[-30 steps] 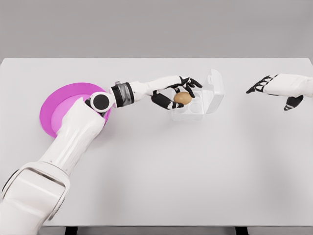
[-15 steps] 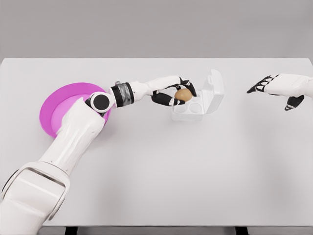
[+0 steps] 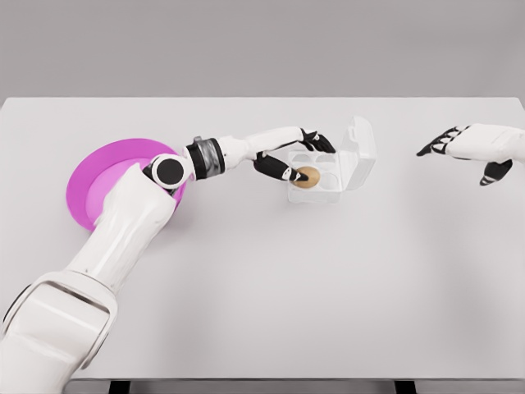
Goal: Pack egg into the box and close the box lid
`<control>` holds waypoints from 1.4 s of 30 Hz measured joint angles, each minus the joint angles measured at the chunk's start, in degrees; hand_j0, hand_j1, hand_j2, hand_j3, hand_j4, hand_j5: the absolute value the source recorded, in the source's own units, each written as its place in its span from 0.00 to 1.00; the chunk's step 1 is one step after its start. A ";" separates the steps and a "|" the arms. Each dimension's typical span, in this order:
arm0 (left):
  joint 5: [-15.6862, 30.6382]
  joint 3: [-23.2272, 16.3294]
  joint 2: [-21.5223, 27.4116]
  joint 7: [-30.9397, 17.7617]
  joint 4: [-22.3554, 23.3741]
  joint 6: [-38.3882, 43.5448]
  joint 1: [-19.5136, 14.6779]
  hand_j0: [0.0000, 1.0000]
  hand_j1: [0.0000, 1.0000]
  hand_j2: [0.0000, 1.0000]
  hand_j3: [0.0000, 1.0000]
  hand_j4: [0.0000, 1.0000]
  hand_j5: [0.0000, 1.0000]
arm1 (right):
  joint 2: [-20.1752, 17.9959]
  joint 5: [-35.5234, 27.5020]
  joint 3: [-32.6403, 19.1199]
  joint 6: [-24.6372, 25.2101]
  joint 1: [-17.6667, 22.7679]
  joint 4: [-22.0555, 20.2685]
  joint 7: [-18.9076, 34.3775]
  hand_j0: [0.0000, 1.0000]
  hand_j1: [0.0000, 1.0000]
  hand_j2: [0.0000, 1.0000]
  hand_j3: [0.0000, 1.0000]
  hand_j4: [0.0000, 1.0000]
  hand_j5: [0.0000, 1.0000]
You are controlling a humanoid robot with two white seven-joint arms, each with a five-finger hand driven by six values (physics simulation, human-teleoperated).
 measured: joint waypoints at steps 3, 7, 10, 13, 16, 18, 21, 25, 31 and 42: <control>0.01 0.03 0.00 0.00 0.00 0.00 0.09 0.80 0.80 0.80 0.80 0.80 0.80 | 0.00 0.01 0.00 0.00 0.00 0.06 0.00 1.00 1.00 1.00 1.00 1.00 1.00; 0.01 0.65 0.00 0.00 -0.58 -0.01 0.35 0.89 0.89 0.89 0.89 0.89 0.89 | 0.08 0.02 0.04 0.00 0.00 -0.29 0.00 1.00 1.00 1.00 1.00 1.00 1.00; 0.05 0.96 0.00 0.00 -1.01 0.00 0.26 0.94 0.94 0.94 0.94 0.94 0.94 | 0.29 0.01 0.06 0.00 -0.09 -1.44 0.00 1.00 1.00 1.00 1.00 1.00 1.00; -0.01 1.55 0.00 0.00 -2.82 -0.02 0.79 1.00 1.00 1.00 1.00 1.00 1.00 | 0.48 0.00 0.08 0.00 0.00 -2.01 0.01 1.00 1.00 1.00 1.00 1.00 1.00; 0.09 2.56 0.00 0.00 -4.79 0.00 0.79 1.00 1.00 1.00 1.00 1.00 1.00 | 0.57 0.03 0.07 0.00 0.00 -2.21 0.01 1.00 1.00 1.00 1.00 1.00 1.00; 0.11 3.56 -0.01 0.00 -5.49 -0.01 0.88 1.00 1.00 1.00 1.00 1.00 1.00 | 0.59 0.02 0.06 0.00 0.00 -2.27 0.01 1.00 1.00 1.00 1.00 1.00 1.00; 0.01 5.09 0.00 -0.01 -8.36 -0.03 2.64 1.00 1.00 1.00 1.00 1.00 1.00 | 0.61 0.01 0.07 0.00 0.00 -2.32 0.00 1.00 1.00 1.00 1.00 1.00 1.00; 0.34 7.85 -0.01 -0.01 -13.10 -0.02 4.13 1.00 1.00 1.00 1.00 1.00 1.00 | 0.67 0.01 0.08 0.00 0.00 -2.47 0.01 1.00 1.00 1.00 1.00 1.00 1.00; 6.76 9.89 5.32 -0.01 -23.54 -0.04 9.66 1.00 1.00 1.00 1.00 1.00 1.00 | 0.76 0.02 0.08 0.00 0.00 -2.76 0.01 1.00 1.00 1.00 1.00 1.00 1.00; 18.70 14.88 22.52 0.00 -37.47 0.00 20.30 1.00 1.00 1.00 1.00 1.00 1.00 | 2.10 -0.01 0.00 0.00 -0.70 -6.51 0.01 1.00 1.00 1.00 1.00 1.00 1.00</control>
